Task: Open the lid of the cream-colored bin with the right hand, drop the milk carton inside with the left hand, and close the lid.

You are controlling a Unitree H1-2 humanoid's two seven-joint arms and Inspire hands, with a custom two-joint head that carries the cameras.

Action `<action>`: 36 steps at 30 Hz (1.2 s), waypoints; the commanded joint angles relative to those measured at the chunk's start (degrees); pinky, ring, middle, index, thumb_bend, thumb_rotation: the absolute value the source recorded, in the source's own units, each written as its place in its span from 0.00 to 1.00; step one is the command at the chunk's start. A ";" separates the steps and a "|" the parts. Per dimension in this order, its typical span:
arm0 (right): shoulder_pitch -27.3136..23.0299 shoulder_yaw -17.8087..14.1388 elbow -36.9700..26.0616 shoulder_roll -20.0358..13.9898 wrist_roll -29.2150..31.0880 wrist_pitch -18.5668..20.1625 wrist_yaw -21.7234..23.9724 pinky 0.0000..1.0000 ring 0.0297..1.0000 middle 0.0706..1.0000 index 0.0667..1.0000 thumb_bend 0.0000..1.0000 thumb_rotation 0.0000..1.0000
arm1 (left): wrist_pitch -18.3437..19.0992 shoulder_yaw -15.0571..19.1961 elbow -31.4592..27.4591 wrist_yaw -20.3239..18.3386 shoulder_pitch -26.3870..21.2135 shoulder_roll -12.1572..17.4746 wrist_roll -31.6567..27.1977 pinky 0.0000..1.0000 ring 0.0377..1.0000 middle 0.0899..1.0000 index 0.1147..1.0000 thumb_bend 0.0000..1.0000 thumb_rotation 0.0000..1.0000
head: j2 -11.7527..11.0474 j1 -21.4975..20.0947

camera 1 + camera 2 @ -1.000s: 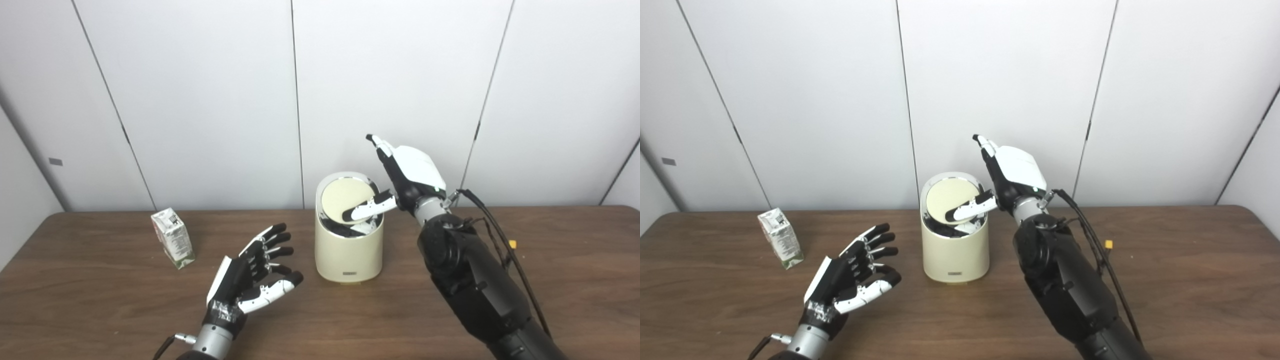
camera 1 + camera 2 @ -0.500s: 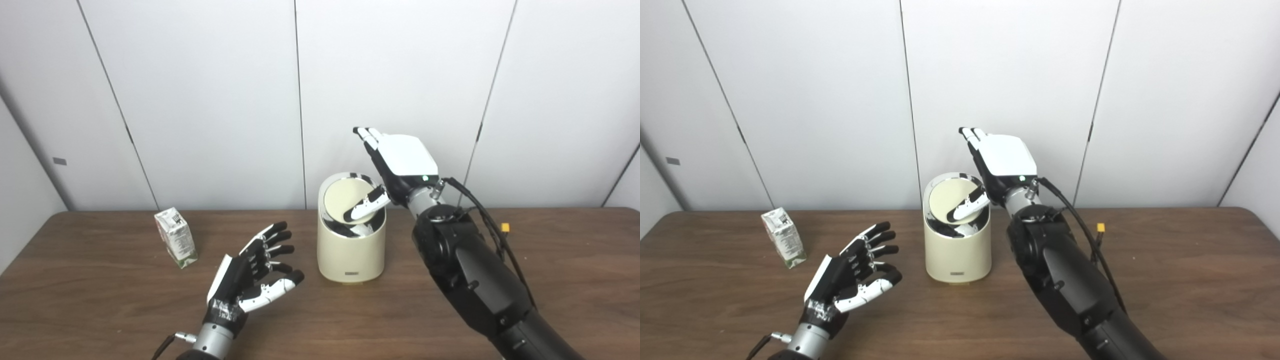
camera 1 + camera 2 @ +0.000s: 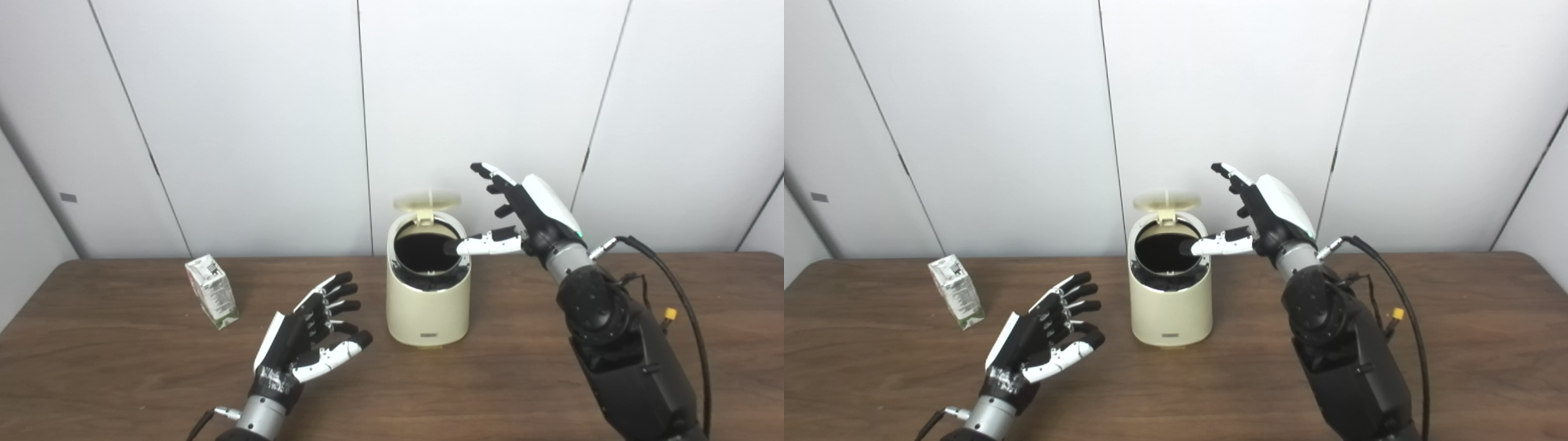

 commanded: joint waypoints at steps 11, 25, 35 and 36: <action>9.21 -6.63 -0.76 -1.79 13.95 -14.45 -4.07 0.75 0.87 0.89 0.95 0.86 0.39 | -1.50 0.23 -1.36 -0.27 -2.17 0.43 -0.76 0.62 0.78 0.84 0.90 0.70 0.20 | -0.03 0.08; 18.61 -5.65 -3.69 -3.22 16.82 -18.84 -3.57 0.76 0.87 0.93 0.96 0.91 0.35 | -1.28 0.30 -2.23 -0.46 -2.03 0.49 -1.06 0.63 0.78 0.84 0.90 0.72 0.22 | -0.01 0.18; 20.60 -5.93 -1.37 -2.11 18.25 -22.70 -4.82 0.75 0.87 0.94 0.94 0.88 0.17 | -2.42 0.00 -1.07 -0.49 -1.82 0.39 -0.61 0.64 0.78 0.85 0.90 0.72 0.20 | -2.80 7.14; 20.78 -6.12 -0.92 -2.26 18.68 -23.26 -4.75 0.72 0.87 0.95 0.94 0.89 0.15 | -2.84 -0.19 -0.65 -0.35 -1.79 0.11 -0.36 0.64 0.78 0.84 0.90 0.73 0.21 | -3.68 9.52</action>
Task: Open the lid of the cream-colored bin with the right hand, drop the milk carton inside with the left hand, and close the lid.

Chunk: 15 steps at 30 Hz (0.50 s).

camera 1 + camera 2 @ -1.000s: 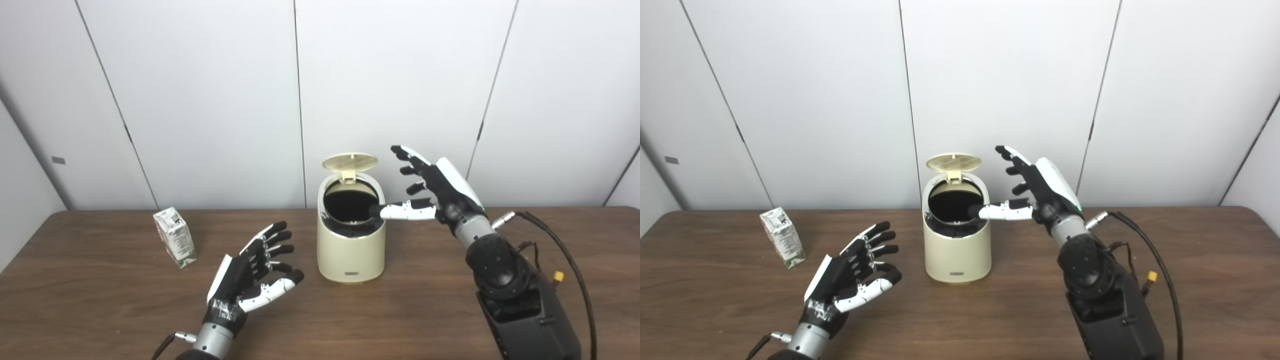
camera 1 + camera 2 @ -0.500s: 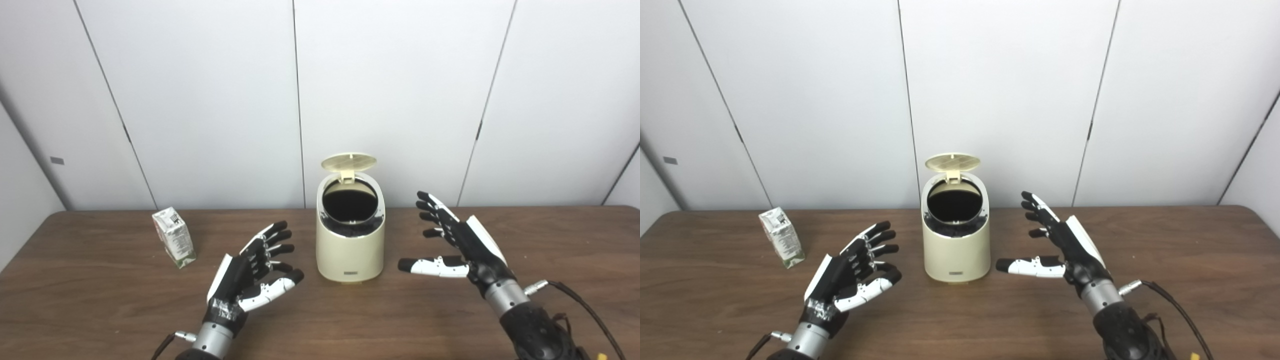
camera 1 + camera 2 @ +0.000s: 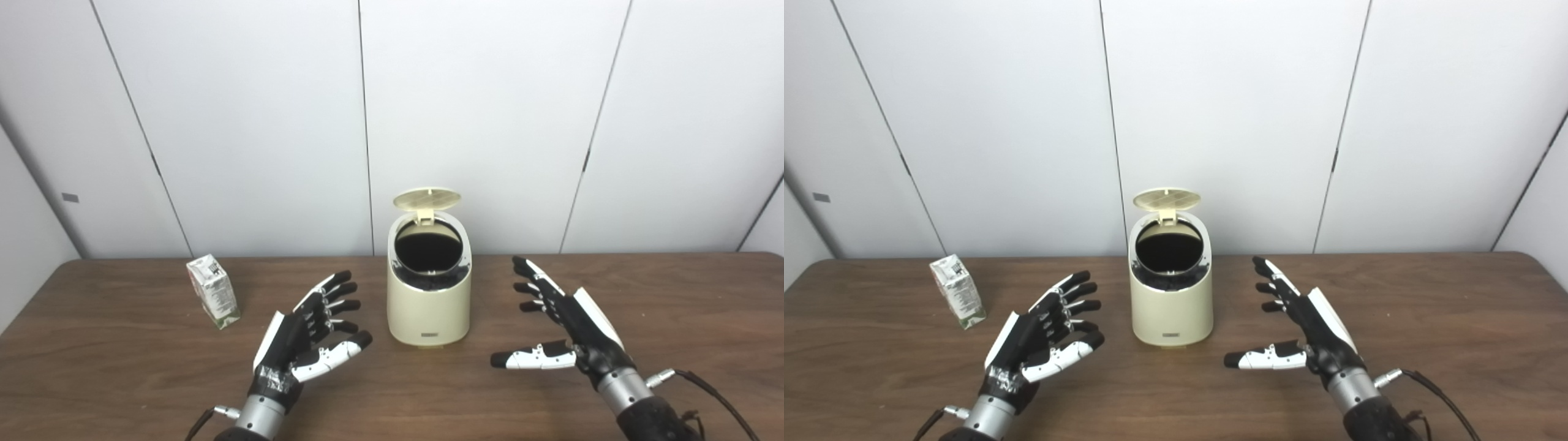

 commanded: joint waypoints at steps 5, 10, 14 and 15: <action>-0.21 -1.79 1.44 -1.22 2.56 -5.66 -1.37 0.77 0.91 0.97 0.97 0.85 0.13 | -4.55 -1.21 2.39 0.87 -2.16 -1.91 1.12 0.65 0.76 0.83 0.88 0.76 0.20 | -2.86 6.51; 0.36 -2.21 -0.64 -1.35 2.61 -2.16 -0.56 0.82 0.92 0.98 0.99 0.81 0.06 | -5.00 -2.12 3.47 1.71 -2.28 -2.93 3.07 0.65 0.75 0.81 0.88 0.78 0.21 | -5.01 10.55; 0.40 -2.29 -0.68 -1.39 2.80 -2.70 -0.79 0.80 0.92 0.99 0.99 0.80 0.05 | -5.71 -1.81 4.28 2.56 -2.63 -3.32 3.97 0.65 0.74 0.81 0.87 0.80 0.23 | -5.54 11.75; 0.36 -1.95 -0.87 -1.72 1.96 -2.74 -0.77 0.78 0.91 0.99 0.98 0.81 0.06 | -5.86 -1.46 4.00 2.74 -2.66 -3.23 3.63 0.65 0.74 0.81 0.88 0.79 0.23 | -6.12 12.70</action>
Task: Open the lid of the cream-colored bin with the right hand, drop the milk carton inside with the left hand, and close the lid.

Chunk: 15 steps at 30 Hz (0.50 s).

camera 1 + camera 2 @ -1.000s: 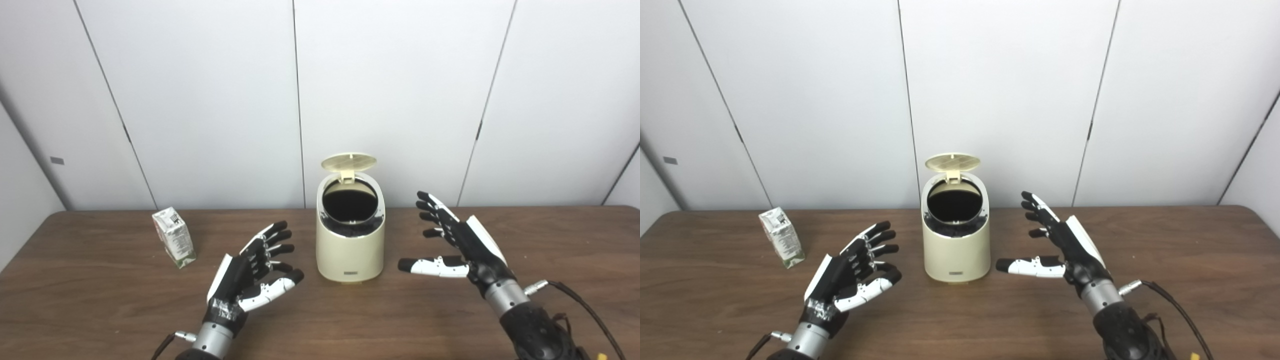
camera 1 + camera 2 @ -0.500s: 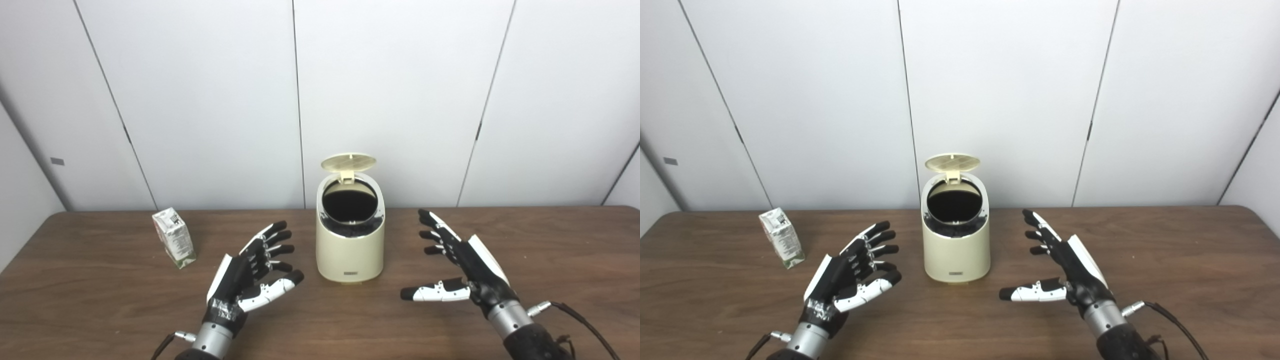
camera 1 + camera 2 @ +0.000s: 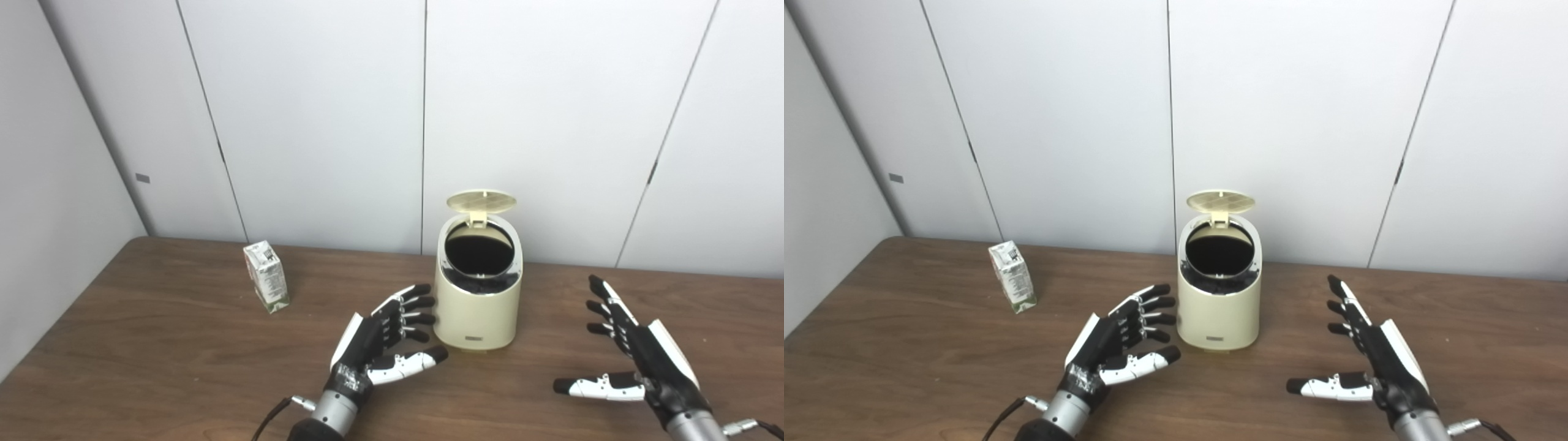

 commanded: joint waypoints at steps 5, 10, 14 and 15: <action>-1.78 0.49 -3.78 -1.36 -1.77 0.11 -0.14 0.76 0.92 0.97 0.97 0.81 0.16 | -2.26 2.92 -4.18 2.09 -2.35 1.23 -0.35 0.63 0.72 0.82 0.87 0.75 0.20 | -0.10 0.28; -2.03 0.20 -4.53 -1.93 -1.12 1.02 0.75 0.74 0.93 0.97 0.96 0.82 0.17 | -1.20 6.03 -9.38 4.54 -2.29 4.02 2.60 0.58 0.66 0.74 0.81 0.74 0.21 | -0.04 0.90; -2.29 -0.14 -3.81 -1.99 -0.44 0.07 0.74 0.74 0.93 0.96 0.96 0.81 0.16 | 0.67 8.57 -12.79 5.36 -3.09 7.84 4.77 0.53 0.60 0.66 0.72 0.75 0.22 | 0.00 1.10; -2.31 -0.15 -3.59 -1.97 -0.32 -0.28 0.69 0.73 0.93 0.96 0.96 0.81 0.17 | 1.29 9.03 -13.57 5.32 -3.33 8.94 5.31 0.52 0.59 0.64 0.70 0.74 0.21 | 0.04 1.18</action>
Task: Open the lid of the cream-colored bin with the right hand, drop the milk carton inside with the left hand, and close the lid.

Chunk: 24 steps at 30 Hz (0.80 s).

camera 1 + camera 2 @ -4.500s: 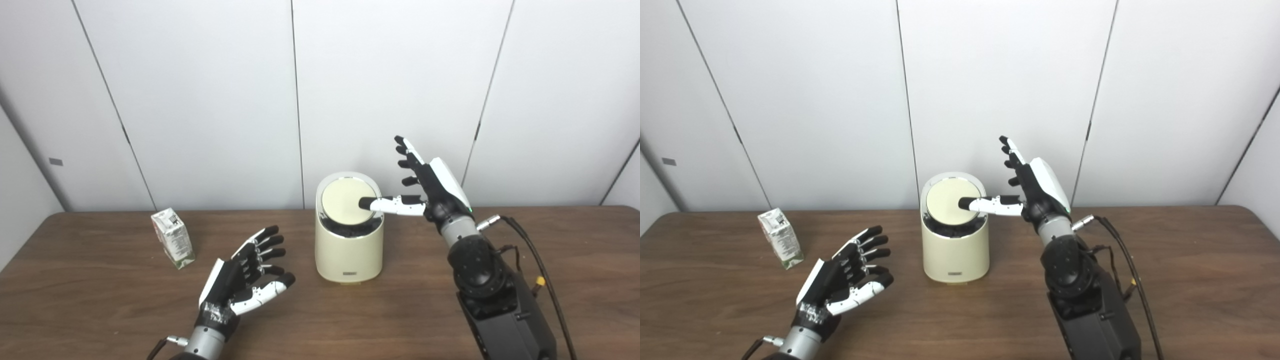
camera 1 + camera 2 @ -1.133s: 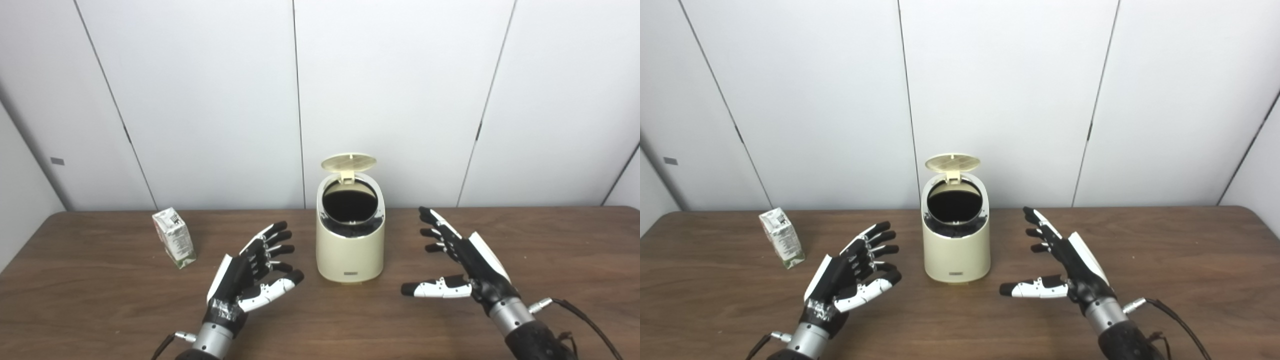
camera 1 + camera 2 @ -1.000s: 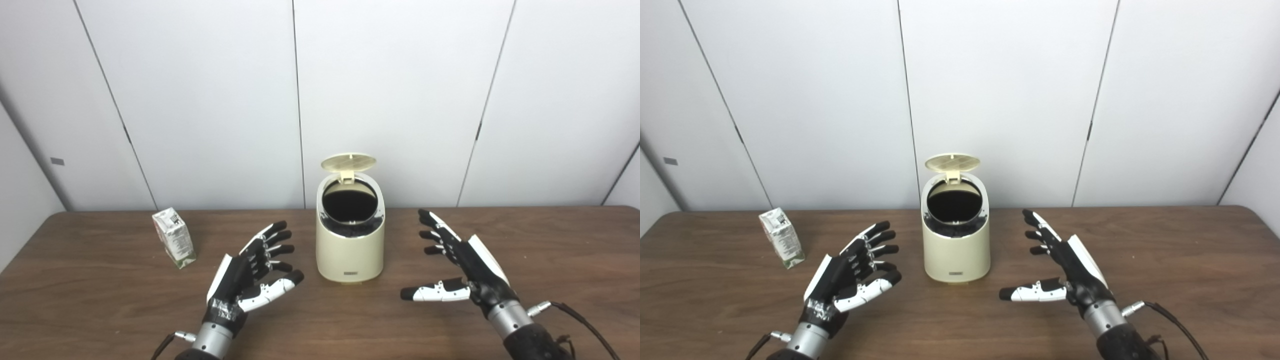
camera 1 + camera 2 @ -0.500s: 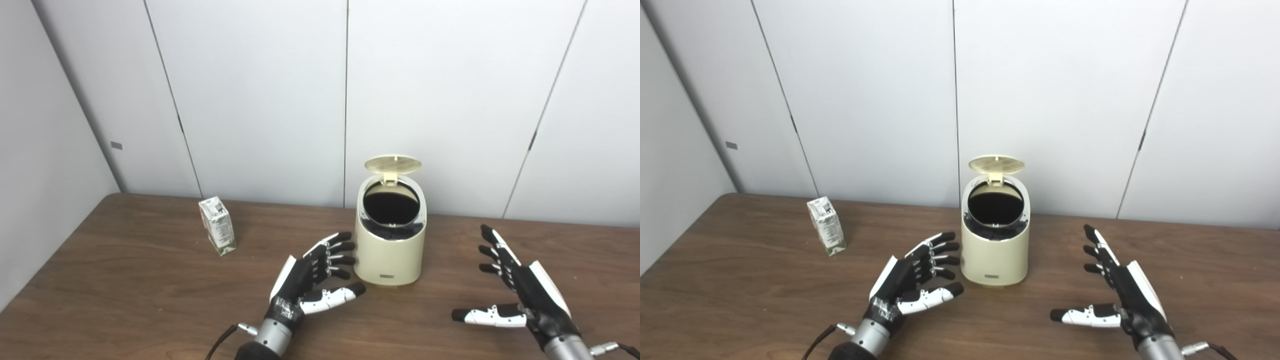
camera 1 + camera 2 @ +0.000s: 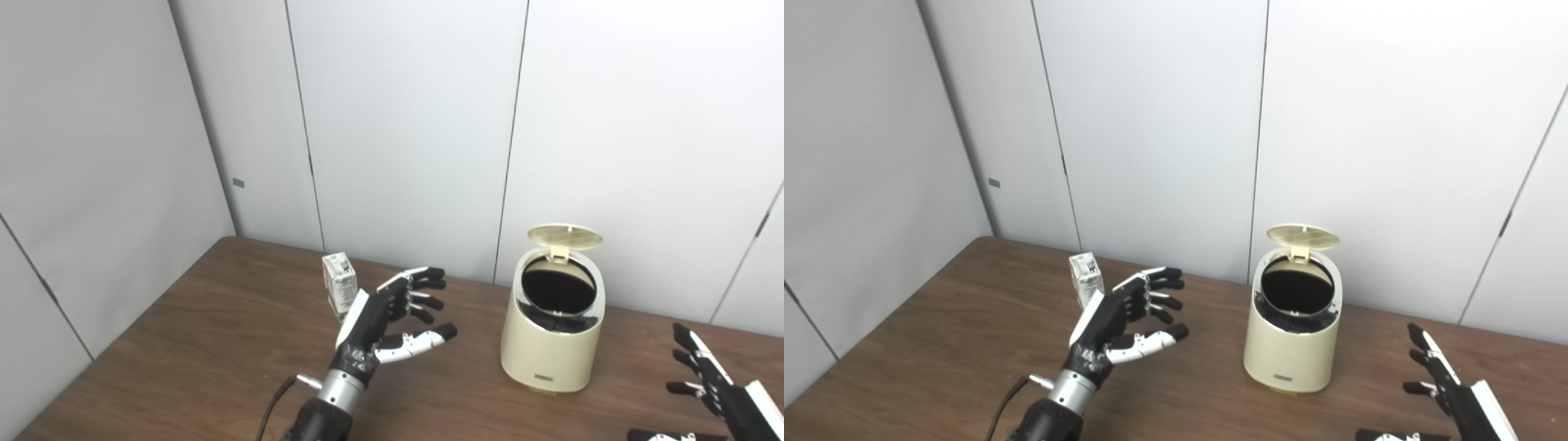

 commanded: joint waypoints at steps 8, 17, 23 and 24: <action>-2.51 0.01 -0.35 -1.48 0.54 -2.43 -0.13 0.69 0.92 0.97 0.96 0.82 0.20 | 6.01 4.12 -7.01 -1.80 -5.16 9.89 -1.34 0.56 0.62 0.66 0.69 0.74 0.16 | 0.06 0.20; -2.83 0.52 -1.43 -1.69 0.31 -0.11 0.19 0.70 0.92 0.97 0.96 0.81 0.17 | 0.62 6.13 -1.77 -3.94 -9.18 16.35 -3.82 0.56 0.65 0.67 0.66 0.78 0.11 | 0.06 0.05; -3.14 0.52 -1.94 -1.99 0.42 0.50 0.73 0.72 0.93 0.97 0.96 0.81 0.22 | -4.90 7.01 4.24 -4.24 -11.68 18.50 -4.69 0.75 0.76 0.72 0.67 0.82 0.08 | 0.07 0.31; -3.21 0.46 -1.80 -1.97 0.49 0.17 0.73 0.70 0.93 0.97 0.96 0.81 0.21 | -5.57 7.01 5.13 -3.80 -12.05 18.78 -3.86 0.75 0.78 0.74 0.68 0.83 0.09 | 0.07 0.31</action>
